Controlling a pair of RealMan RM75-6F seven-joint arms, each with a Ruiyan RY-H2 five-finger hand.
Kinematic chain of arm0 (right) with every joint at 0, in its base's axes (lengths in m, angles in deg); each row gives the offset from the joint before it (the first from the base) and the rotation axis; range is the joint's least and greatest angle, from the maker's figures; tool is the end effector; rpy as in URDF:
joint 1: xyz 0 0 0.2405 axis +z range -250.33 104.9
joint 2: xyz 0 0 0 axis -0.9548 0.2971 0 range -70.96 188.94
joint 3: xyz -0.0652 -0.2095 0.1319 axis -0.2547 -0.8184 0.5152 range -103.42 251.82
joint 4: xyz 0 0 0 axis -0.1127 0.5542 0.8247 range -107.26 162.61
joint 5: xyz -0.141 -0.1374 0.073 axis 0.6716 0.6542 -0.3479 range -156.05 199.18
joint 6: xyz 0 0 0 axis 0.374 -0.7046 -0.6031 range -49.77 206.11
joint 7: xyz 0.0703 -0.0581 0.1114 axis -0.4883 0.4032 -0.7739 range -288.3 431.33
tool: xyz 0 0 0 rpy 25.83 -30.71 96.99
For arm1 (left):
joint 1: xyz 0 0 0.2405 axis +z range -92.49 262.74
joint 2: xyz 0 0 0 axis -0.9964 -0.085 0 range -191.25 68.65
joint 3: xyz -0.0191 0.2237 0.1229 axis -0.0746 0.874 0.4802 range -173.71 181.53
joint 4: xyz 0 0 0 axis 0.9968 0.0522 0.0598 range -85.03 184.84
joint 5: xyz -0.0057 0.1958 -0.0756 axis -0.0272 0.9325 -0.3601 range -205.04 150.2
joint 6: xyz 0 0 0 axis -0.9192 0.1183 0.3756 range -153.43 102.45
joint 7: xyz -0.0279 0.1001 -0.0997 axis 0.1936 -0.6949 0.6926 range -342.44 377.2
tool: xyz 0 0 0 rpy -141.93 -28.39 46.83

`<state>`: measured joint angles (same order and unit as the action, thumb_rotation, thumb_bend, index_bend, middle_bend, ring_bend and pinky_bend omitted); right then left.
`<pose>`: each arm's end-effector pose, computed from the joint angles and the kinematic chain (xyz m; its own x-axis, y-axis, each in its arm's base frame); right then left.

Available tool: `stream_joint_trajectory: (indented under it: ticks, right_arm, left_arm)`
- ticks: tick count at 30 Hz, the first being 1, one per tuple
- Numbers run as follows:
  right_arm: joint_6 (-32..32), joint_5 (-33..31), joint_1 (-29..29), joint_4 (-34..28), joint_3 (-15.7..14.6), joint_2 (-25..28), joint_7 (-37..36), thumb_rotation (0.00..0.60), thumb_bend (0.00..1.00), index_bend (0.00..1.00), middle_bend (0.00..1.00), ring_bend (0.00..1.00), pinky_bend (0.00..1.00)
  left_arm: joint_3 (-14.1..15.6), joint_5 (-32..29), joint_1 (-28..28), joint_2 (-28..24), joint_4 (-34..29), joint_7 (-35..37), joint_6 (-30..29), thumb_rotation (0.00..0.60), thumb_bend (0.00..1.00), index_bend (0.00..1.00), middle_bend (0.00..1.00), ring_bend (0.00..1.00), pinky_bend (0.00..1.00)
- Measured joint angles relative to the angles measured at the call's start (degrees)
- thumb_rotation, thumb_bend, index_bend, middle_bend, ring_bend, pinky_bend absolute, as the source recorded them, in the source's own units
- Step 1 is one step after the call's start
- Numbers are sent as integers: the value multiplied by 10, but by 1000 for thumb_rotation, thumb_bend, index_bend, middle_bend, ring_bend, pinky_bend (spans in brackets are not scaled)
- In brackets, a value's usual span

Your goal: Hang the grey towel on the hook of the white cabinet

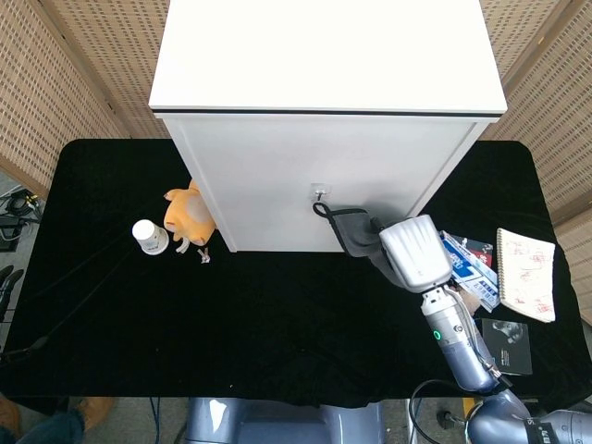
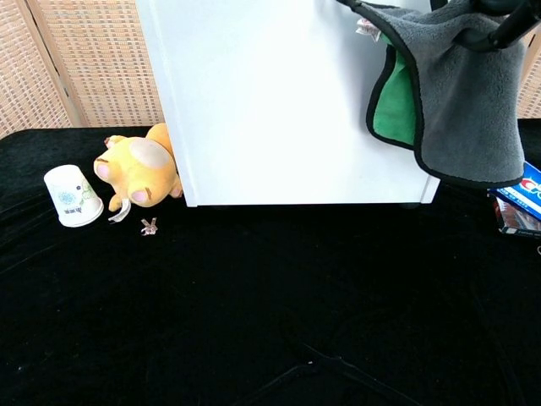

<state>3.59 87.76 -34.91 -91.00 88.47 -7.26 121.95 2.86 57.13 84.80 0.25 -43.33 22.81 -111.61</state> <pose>-0.0876 -0.3001 0.1270 0.6375 0.1861 0.7477 -0.6745 -0.3344 0.6582 -0.3289 0.1489 0.1719 0.3328 0.0381 0.9422 0.9376 0.0929 -0.3349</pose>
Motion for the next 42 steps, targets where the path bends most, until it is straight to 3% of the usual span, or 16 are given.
stream_joint_trajectory:
  ticks: [6,8,10,13,16,25,32,35,38,40,42]
  right_arm:
    - [-7,-22,8,-5,-4,-12,35,600,615,776,1000,997,1000]
    - [-12,-27,9,-8,-4,-16,38,600,466,677,1000,998,1000]
    - [-15,-29,9,-11,-5,-17,37,600,192,523,1000,998,1000]
    - [-17,-18,6,-14,-8,-13,28,600,10,410,1000,997,1000]
    - [-21,0,1,-15,-13,-7,15,600,0,385,1000,997,1000]
    - [-45,67,-36,-6,-37,19,-43,600,0,428,1000,997,1000]
    - [-94,141,-94,64,-71,34,-169,600,0,419,959,941,992]
    - [-127,169,-129,134,-90,33,-264,600,0,332,798,794,854]
    - [-153,188,-167,212,-110,29,-367,600,0,210,506,449,532]
    - [-162,193,-199,265,-126,27,-427,600,0,115,238,149,300]
    - [-164,195,-229,298,-144,26,-469,600,0,34,52,14,108]
  left_arm:
    - [0,0,0,0,0,0,0,600,0,0,0,0,0]
    - [0,0,0,0,0,0,0,600,0,0,0,0,0]
    - [-1,-1,0,0,0,2,1,600,0,0,0,0,0]
    - [0,-1,-1,-1,0,2,1,600,0,0,0,0,0]
    - [-1,-1,0,-1,1,2,1,600,0,0,0,0,0]
    - [0,3,3,-3,0,8,-7,600,0,0,0,0,0]
    - [3,11,6,-5,-1,14,-14,600,0,0,0,0,0]
    - [5,18,9,-5,-3,12,-22,600,0,0,0,0,0]
    - [6,23,12,-4,-5,7,-29,600,0,0,0,0,0]
    - [8,28,14,-3,-6,4,-34,600,0,0,0,0,0]
    - [8,31,16,-2,-7,1,-39,600,0,0,0,0,0]
